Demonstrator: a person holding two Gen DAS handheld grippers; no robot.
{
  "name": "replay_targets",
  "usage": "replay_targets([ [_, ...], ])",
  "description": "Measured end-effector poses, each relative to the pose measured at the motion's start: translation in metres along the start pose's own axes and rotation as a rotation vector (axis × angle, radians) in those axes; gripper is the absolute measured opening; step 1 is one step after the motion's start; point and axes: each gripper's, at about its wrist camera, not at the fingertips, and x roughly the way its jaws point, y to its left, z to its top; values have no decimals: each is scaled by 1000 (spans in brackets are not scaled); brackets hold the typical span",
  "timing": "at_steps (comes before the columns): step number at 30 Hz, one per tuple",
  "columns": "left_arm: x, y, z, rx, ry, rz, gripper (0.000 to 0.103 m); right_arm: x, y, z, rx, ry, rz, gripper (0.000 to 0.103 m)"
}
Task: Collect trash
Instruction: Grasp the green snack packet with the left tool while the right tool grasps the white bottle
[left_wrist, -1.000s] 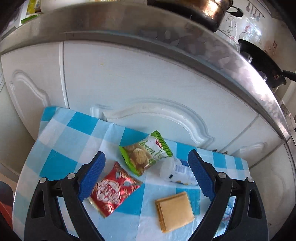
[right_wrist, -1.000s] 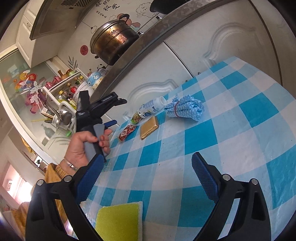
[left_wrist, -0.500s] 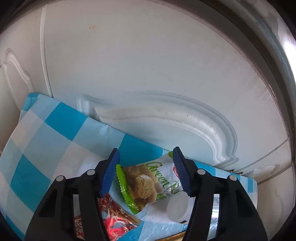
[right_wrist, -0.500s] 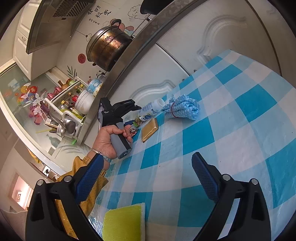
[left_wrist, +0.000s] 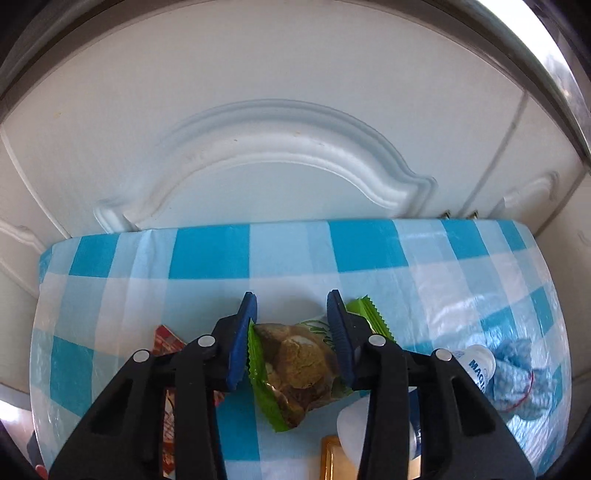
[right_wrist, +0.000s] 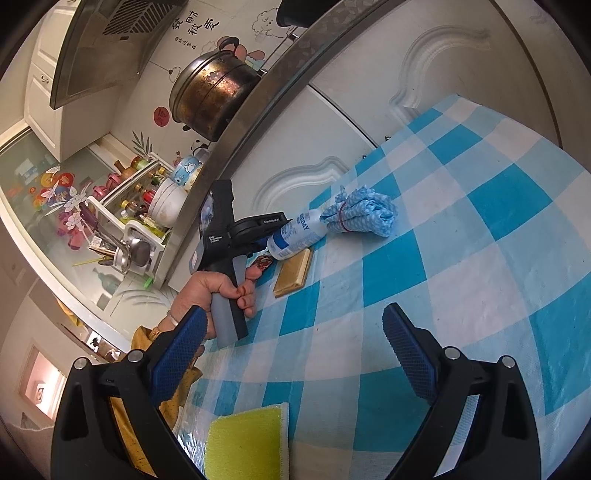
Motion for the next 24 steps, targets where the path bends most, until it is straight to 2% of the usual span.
replay_targets([
  [7, -27, -28, -39, 121, 32, -60, 41, -1, 1, 0, -8, -6, -15, 95],
  [12, -48, -46, -68, 158, 36, -96, 41, -3, 1, 0, -10, -21, -30, 95],
  [17, -63, -39, -86, 110, 23, -169, 41, -2, -1, 2, -3, -19, -32, 95],
  [19, -77, -39, -102, 75, -21, -190, 41, 0, -1, 2, -10, -9, -28, 95],
  [21, -95, -19, -105, 35, -67, -213, 41, 4, 1, 2, -27, 9, -31, 95],
  [24, -114, -6, -114, 9, -97, -258, 50, 11, 6, 0, -58, 48, -42, 95],
])
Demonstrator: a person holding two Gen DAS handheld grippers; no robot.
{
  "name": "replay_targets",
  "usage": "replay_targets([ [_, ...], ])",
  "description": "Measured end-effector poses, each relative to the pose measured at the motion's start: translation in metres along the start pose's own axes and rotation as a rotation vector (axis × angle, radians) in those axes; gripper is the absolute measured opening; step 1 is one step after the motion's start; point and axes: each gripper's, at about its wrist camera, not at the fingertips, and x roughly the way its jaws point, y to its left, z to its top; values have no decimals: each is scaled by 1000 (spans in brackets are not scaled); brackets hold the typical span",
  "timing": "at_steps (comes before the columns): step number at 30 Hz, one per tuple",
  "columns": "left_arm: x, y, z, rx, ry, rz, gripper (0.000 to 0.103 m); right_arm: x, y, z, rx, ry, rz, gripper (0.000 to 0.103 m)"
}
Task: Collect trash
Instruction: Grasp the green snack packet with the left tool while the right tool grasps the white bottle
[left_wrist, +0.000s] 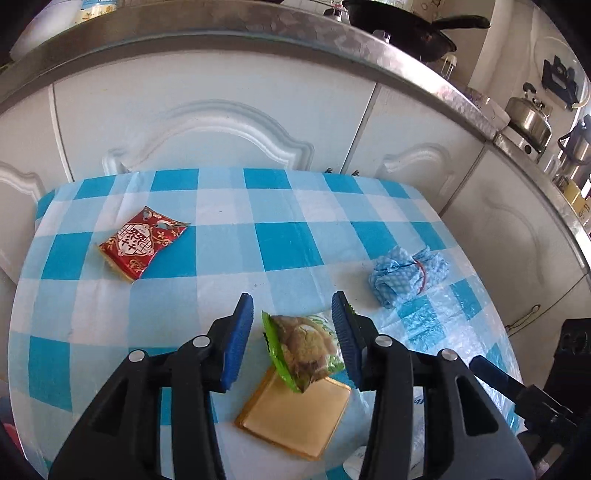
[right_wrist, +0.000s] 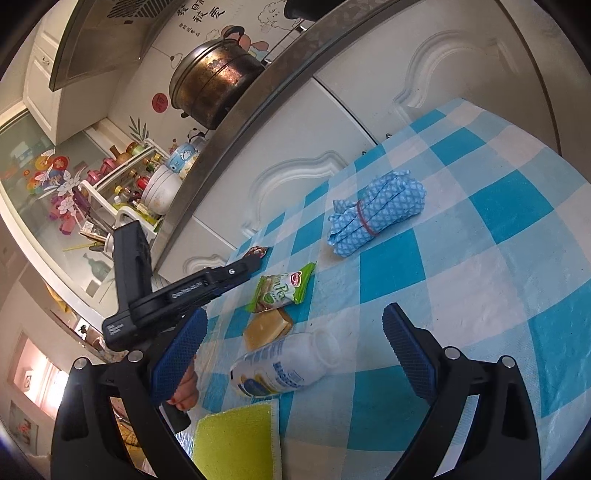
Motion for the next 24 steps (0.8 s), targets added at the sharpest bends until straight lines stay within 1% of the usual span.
replay_targets([
  [1, -6, 1, -3, 10, -2, -7, 55, 3, 3, -1, -16, 23, -10, 95],
  [3, -12, -1, -10, 44, -3, -36, 58, 9, 10, -6, -52, 61, -35, 95],
  [4, -10, -4, -10, 66, 4, -57, 63, 11, 13, -8, -74, 75, -47, 95],
  [5, -8, -7, -12, 103, 28, -95, 72, 13, 17, -10, -97, 91, -59, 95],
  [6, -7, -11, -13, 137, 38, -102, 73, 15, 20, -13, -122, 110, -68, 95],
  [7, -5, -14, -14, 160, 35, -87, 74, 17, 24, -15, -148, 128, -76, 95],
  [9, 6, -19, -12, 174, 74, -131, 75, 22, 33, -20, -219, 161, -109, 95],
  [10, 12, -21, -11, 175, 89, -135, 76, 23, 38, -23, -259, 171, -123, 95],
  [11, 17, -24, -10, 184, 94, -122, 76, 25, 42, -25, -295, 184, -131, 95],
  [13, 28, -30, -8, 212, 108, -124, 77, 31, 49, -31, -362, 217, -147, 95],
  [15, 39, -32, -8, 224, 135, -110, 77, 37, 53, -35, -407, 248, -160, 95],
  [17, 43, -32, -7, 232, 131, -101, 76, 42, 55, -37, -435, 272, -167, 95],
  [19, 44, -33, -7, 236, 127, -95, 74, 43, 58, -40, -475, 276, -197, 94],
  [20, 45, -33, -7, 239, 126, -92, 71, 43, 60, -41, -489, 276, -201, 87],
  [21, 46, -33, -8, 243, 124, -87, 70, 44, 60, -42, -497, 279, -205, 72],
  [22, 46, -33, -8, 247, 123, -83, 68, 44, 60, -43, -498, 285, -209, 68],
  [24, 46, -34, -8, 262, 122, -70, 64, 44, 60, -44, -500, 286, -211, 62],
])
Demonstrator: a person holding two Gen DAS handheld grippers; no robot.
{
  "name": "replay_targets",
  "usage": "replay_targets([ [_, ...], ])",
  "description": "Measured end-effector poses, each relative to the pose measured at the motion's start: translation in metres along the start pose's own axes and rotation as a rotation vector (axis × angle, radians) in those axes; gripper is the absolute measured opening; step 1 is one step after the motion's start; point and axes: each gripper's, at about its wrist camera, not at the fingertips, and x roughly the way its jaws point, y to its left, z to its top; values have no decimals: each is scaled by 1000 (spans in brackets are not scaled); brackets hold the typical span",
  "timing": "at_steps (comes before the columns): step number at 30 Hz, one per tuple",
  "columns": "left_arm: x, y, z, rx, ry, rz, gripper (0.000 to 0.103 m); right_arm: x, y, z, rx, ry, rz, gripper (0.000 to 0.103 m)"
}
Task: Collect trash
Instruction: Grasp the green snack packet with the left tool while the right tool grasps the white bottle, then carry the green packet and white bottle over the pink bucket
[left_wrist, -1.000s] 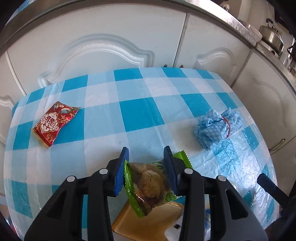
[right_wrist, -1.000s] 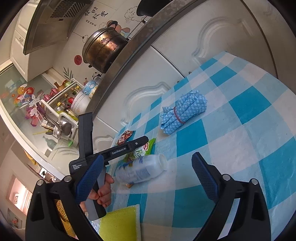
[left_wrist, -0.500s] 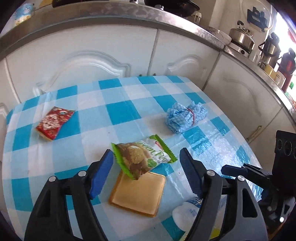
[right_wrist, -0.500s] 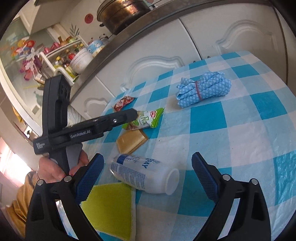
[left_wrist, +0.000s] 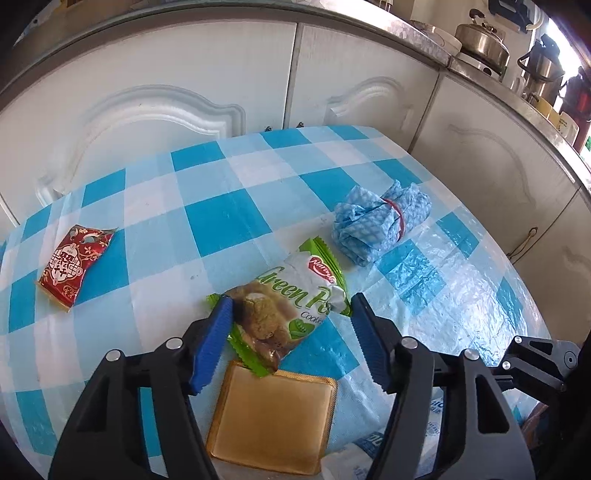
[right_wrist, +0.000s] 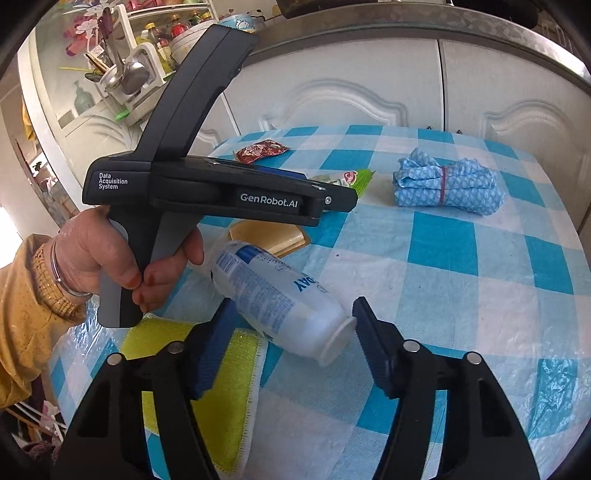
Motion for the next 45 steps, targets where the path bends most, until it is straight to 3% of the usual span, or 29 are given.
replay_targets([
  [4, 0, 2, 0, 18, -2, 12, 53, -1, 3, -1, -19, -2, -14, 50],
  [6, -1, 2, 0, 32, -8, 7, 48, 0, 4, -1, -28, 5, -19, 38],
  [13, -7, -1, -1, 45, -32, 35, 32, -6, 7, -5, -40, -13, -40, 35],
  [18, -22, 8, -5, -8, -69, 21, 5, -16, 3, -6, 0, -45, -45, 34],
  [25, -47, 25, -25, -78, -118, 15, 4, -30, 5, 1, 28, -84, -42, 33],
  [31, -94, 47, -51, -150, -187, 15, 3, -43, 15, 8, 34, -115, -30, 32],
  [34, -112, 52, -62, -128, -201, 19, 3, -47, 20, 11, 34, -129, -33, 32],
  [36, -115, 47, -64, -61, -189, -18, 10, -50, 23, 12, 37, -137, -40, 32],
  [37, -113, 43, -63, -18, -185, 2, 35, -51, 23, 11, 42, -138, -42, 32],
  [38, -110, 39, -60, 18, -181, 9, 66, -52, 22, 11, 50, -141, -44, 32],
  [39, -105, 36, -57, 46, -179, 5, 75, -53, 21, 11, 61, -142, -44, 32],
  [45, -48, 20, -31, 203, -64, 32, 77, -69, 8, 16, 101, -177, -78, 31],
])
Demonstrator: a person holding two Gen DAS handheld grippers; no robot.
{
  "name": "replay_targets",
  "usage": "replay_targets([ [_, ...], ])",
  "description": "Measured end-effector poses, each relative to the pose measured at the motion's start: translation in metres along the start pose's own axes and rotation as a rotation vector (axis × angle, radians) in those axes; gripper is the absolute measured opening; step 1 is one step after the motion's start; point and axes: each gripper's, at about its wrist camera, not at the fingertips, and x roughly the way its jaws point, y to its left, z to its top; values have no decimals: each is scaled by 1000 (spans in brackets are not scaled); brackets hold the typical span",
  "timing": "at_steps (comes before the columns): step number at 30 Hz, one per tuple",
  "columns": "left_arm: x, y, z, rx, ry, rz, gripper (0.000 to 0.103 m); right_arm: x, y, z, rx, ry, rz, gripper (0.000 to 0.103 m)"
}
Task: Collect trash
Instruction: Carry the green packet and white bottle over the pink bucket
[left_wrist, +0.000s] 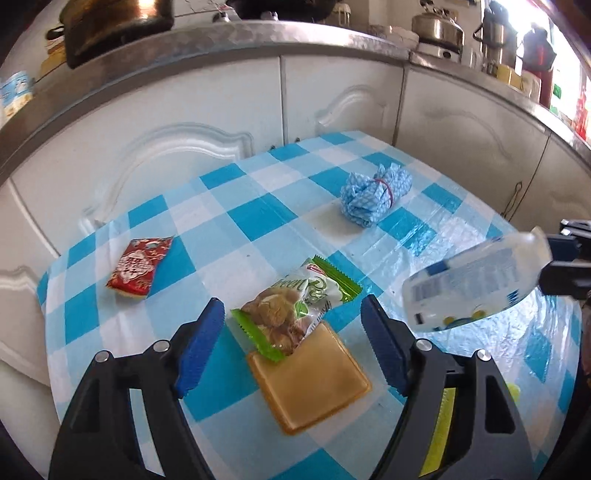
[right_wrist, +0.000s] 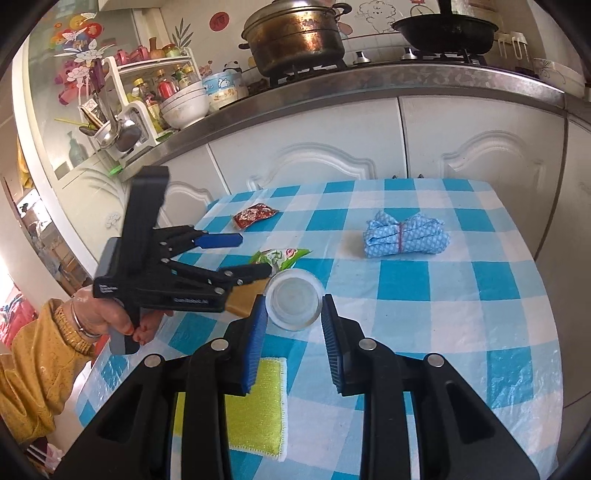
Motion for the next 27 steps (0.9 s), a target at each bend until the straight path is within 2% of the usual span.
replay_targets([
  [2, 17, -1, 4, 24, 40, 0, 76, -6, -7, 4, 11, -17, -15, 31],
  [3, 24, -1, 5, 21, 58, -13, 72, -9, -11, 6, 20, -24, -18, 31],
  [4, 30, 0, 6, 14, 70, -12, 60, -11, -15, 8, 30, -28, -19, 31],
  [7, 34, 6, 7, -35, 60, -27, 48, -13, -24, 13, 50, -37, -19, 32],
  [8, 33, 7, 7, -54, 52, -32, 40, -14, -25, 14, 57, -40, -13, 32],
  [12, 18, 16, 0, -154, -2, -15, 37, -12, -23, 16, 82, -41, 20, 32],
  [16, -27, 34, -17, -264, -89, -6, 37, -7, -4, 19, 71, -25, 84, 32],
  [20, -93, 60, -60, -371, -151, 79, 37, 3, 33, 24, 39, 3, 198, 32],
  [23, -149, 84, -112, -482, -182, 178, 37, 15, 75, 23, 0, 42, 302, 32],
  [27, -205, 102, -183, -620, -172, 311, 37, 35, 140, 19, -84, 112, 423, 32],
])
